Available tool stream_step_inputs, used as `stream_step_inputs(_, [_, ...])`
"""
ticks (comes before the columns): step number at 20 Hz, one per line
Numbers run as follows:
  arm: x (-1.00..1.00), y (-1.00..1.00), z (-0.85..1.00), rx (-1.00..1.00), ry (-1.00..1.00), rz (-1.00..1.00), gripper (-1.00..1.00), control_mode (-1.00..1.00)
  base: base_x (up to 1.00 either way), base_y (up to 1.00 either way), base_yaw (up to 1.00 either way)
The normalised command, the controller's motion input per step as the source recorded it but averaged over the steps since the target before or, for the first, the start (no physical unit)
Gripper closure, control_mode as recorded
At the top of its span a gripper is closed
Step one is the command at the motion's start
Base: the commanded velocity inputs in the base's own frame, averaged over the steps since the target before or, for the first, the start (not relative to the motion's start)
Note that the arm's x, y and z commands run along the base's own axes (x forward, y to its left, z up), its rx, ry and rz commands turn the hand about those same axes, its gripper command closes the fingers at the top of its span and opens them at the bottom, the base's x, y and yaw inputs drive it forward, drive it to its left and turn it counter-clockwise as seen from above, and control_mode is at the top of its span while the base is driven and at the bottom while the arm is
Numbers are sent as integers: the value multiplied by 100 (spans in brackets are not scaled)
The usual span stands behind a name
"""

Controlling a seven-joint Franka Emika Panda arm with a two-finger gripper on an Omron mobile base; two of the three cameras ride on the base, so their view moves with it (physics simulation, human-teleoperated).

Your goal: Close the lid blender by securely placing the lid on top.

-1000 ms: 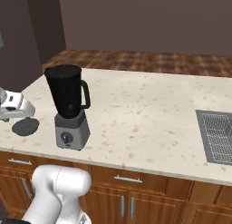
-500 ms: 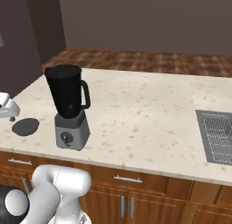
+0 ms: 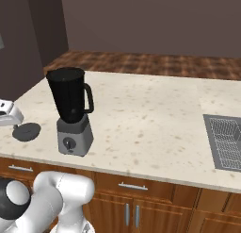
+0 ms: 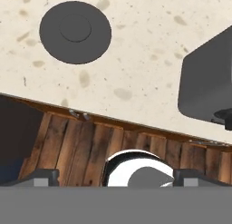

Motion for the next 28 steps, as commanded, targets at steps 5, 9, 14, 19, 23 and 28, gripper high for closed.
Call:
stream_step_inputs(5, [35, 31, -31, 0, 0, 0, -100, -100, 0, 0, 0])
stream_step_inputs(9, [40, 14, -28, 0, 0, 0, -100, -100, 0, 0, 0])
stream_step_inputs(14, [34, 20, -24, 0, 0, 0, -100, -100, 0, 0, 0])
stream_step_inputs(19, [40, 11, -23, 0, 2, 0, -100, -100, 0, 0, 0])
stream_step_inputs(23, [38, 16, -27, 0, 6, 0, -100, -100, 0, 0, 0])
stream_step_inputs(28, [28, 21, -32, 0, 5, 0, -100, -100, 0, 0, 0])
